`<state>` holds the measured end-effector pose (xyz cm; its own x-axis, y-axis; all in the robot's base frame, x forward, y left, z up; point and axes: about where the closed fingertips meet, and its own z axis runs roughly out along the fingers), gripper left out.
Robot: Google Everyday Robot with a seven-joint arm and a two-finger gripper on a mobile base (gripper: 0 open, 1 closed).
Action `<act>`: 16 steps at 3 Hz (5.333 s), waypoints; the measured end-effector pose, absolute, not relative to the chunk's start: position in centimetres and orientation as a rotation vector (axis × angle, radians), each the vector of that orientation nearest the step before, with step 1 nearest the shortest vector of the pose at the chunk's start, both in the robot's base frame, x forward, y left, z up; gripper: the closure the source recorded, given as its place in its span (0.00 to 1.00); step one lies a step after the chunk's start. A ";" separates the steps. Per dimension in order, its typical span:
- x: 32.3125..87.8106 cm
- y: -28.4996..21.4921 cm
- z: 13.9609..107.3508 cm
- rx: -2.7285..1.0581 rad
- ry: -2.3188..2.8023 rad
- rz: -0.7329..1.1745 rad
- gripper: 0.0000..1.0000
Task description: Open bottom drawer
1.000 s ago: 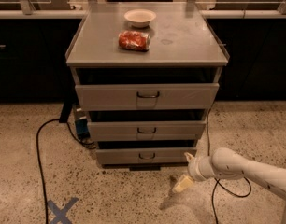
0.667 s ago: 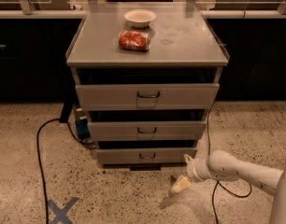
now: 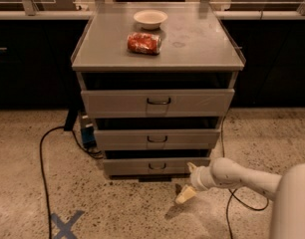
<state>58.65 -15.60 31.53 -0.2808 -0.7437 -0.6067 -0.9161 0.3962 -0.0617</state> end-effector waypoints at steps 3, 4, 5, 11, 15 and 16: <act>62.9 -12.8 27.7 -1.526 2.044 0.390 0.00; 63.7 -12.7 26.5 -1.513 2.037 0.403 0.00; 65.3 -12.7 23.6 -1.522 2.051 0.419 0.00; 70.8 -13.2 21.2 -1.474 2.005 0.363 0.00; 73.6 -12.5 16.1 -1.499 2.032 0.380 0.00; 73.8 -12.7 16.2 -1.496 2.037 0.376 0.00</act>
Offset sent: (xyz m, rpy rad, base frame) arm 0.0595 0.0343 -0.0601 -0.0142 -0.0403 0.0961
